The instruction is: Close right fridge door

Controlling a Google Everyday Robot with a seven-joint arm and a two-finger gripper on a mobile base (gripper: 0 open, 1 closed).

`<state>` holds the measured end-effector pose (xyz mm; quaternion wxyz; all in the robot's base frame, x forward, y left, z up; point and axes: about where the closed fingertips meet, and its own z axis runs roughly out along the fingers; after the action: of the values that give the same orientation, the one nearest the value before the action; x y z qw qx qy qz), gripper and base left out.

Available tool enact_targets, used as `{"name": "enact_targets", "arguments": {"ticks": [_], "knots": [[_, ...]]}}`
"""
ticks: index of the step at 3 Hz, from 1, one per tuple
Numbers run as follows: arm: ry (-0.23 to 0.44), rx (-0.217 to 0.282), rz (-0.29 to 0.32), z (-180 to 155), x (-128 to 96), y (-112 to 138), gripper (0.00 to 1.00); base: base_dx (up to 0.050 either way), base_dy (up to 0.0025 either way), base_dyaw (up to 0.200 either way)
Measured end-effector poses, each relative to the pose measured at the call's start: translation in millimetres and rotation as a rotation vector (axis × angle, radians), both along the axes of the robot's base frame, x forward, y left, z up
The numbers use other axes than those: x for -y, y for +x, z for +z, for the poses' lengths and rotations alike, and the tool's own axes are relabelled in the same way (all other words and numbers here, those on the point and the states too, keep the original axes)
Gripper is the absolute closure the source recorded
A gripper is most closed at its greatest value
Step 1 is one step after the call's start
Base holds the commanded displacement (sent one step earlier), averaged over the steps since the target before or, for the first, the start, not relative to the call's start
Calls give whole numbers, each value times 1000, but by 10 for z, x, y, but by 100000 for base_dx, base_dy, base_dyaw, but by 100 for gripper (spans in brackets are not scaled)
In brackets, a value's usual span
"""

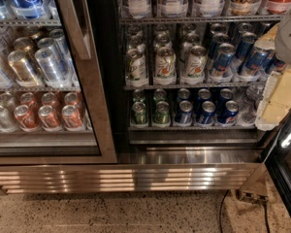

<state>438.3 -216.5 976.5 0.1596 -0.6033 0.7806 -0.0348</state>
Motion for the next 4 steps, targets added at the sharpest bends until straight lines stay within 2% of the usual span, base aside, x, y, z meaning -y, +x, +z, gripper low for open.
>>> {"name": "enact_targets", "arguments": {"ticks": [4], "knots": [[0, 0, 0, 0, 0, 0, 0, -5000, -1, 7]]}}
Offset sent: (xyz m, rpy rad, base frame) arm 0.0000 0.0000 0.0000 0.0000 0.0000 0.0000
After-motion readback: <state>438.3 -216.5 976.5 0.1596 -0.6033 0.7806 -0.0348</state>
